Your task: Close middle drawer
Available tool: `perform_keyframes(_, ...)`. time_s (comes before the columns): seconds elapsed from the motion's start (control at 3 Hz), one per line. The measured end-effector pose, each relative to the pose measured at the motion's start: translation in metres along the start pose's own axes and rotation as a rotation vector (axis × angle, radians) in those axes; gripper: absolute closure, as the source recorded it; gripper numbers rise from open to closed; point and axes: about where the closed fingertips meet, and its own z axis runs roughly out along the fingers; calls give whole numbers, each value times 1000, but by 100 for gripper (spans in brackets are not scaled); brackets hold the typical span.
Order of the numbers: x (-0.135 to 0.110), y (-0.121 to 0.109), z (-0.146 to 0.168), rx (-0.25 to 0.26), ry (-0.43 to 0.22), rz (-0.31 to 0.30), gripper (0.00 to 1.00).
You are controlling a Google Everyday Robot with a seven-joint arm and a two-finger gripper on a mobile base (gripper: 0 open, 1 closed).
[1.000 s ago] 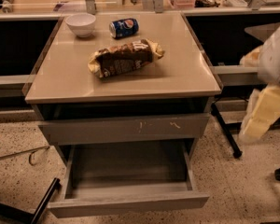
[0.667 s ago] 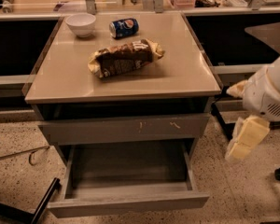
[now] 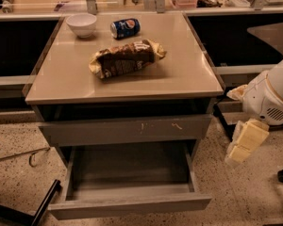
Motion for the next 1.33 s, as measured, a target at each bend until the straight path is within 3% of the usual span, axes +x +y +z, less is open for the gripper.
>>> perform_keyframes(0.33, 5, 6, 37, -15, -11, -9, 0)
perform_keyframes(0.67, 26, 12, 111, -52, -60, 19, 0)
perform_keyframes(1.0, 37, 15, 166, -91, -97, 48, 0)
perform_keyframes(1.33, 37, 16, 166, -91, -97, 48, 0)
